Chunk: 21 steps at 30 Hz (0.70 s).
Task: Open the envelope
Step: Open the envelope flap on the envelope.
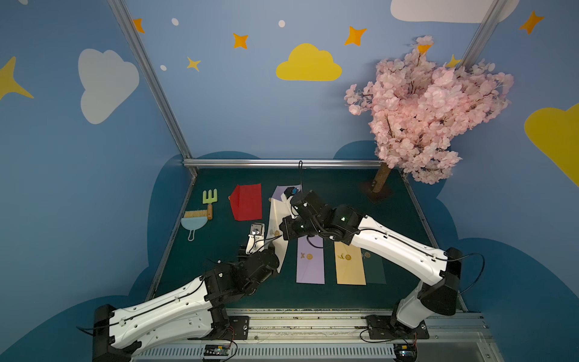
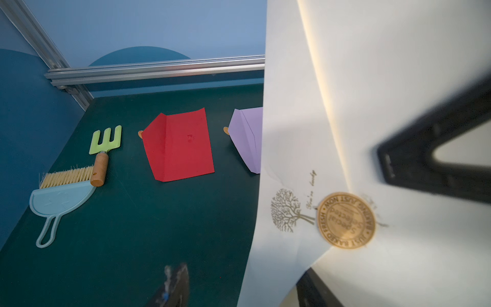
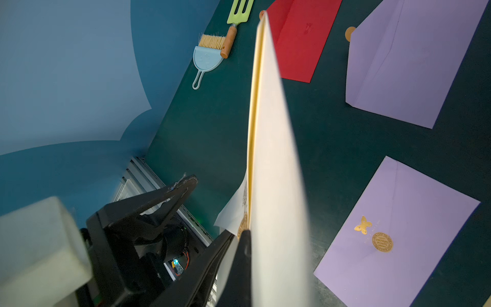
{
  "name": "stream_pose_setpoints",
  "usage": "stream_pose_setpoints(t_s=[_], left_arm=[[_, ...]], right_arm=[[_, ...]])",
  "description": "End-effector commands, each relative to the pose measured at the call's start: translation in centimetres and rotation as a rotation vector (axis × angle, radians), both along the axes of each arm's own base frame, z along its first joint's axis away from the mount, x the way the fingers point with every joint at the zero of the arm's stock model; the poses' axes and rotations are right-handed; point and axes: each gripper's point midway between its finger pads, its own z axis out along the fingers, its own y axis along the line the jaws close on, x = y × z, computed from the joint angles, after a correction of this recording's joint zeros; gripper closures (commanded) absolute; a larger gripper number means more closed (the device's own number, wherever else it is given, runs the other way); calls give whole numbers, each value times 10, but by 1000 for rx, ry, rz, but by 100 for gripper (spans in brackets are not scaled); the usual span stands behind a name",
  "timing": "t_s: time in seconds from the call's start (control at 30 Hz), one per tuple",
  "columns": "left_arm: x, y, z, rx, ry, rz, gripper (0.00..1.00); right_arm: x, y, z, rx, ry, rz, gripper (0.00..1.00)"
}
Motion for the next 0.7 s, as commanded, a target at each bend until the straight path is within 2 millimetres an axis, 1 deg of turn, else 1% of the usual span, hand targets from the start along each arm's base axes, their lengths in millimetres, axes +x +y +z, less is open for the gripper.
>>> stream_pose_setpoints(t_s=[0.0,0.67], left_arm=[[2,5,12,-17,-29,24,35],[2,6,13,-19,-31,23,35]], right_arm=[[-9,0,-7,-28,25,28,100],[-12,2,-9,-29,35,42,100]])
